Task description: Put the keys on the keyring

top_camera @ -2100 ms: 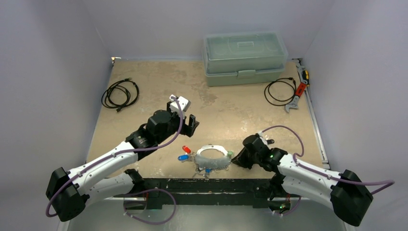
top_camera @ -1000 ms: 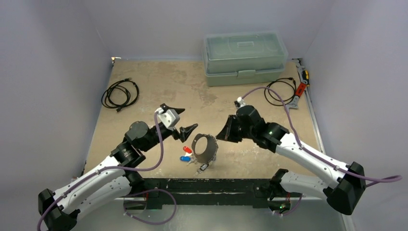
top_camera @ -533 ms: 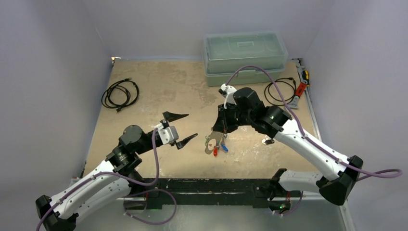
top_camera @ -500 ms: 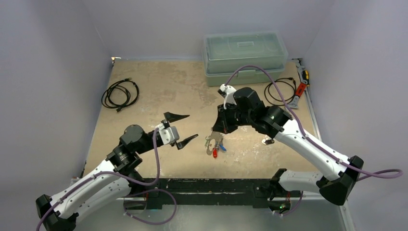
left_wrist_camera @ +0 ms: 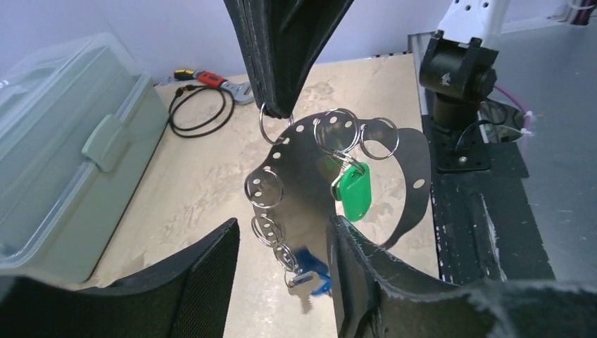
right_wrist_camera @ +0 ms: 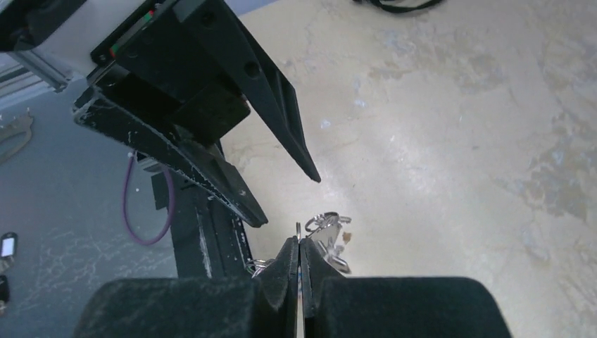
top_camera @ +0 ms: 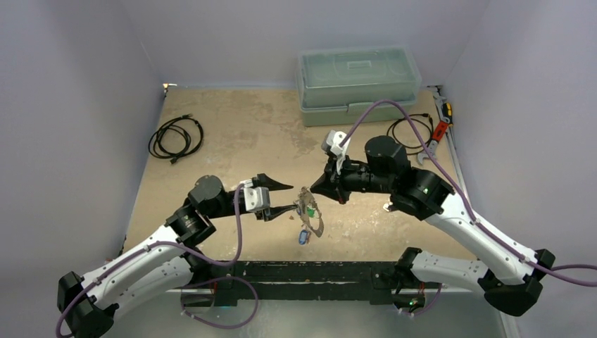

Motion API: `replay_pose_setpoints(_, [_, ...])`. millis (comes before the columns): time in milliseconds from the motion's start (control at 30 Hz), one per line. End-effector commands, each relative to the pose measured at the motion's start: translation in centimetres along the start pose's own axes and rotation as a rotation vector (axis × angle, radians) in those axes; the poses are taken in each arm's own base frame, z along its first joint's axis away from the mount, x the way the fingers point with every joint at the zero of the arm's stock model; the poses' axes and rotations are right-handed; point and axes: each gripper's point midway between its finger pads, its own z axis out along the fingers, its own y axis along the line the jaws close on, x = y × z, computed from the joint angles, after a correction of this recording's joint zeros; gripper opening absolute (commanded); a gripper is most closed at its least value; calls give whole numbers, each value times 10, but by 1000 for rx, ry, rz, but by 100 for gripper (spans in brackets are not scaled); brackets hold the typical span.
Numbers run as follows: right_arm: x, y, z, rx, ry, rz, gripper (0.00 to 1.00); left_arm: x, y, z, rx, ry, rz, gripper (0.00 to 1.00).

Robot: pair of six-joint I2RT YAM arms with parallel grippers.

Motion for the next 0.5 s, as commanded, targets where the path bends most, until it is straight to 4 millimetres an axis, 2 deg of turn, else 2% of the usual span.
replay_pose_setpoints(0, [-22, 8, -1, -49, -115, -174, 0, -43, -5, 4, 64, -113, 17, 47])
replay_pose_setpoints(133, [-18, 9, -3, -50, -123, -253, 0, -51, -4, 4, 70, -124, 37, 41])
replay_pose_setpoints(467, [-23, 19, -9, -102, -170, -375, 0, -44, -7, 13, 115, -99, 23, 34])
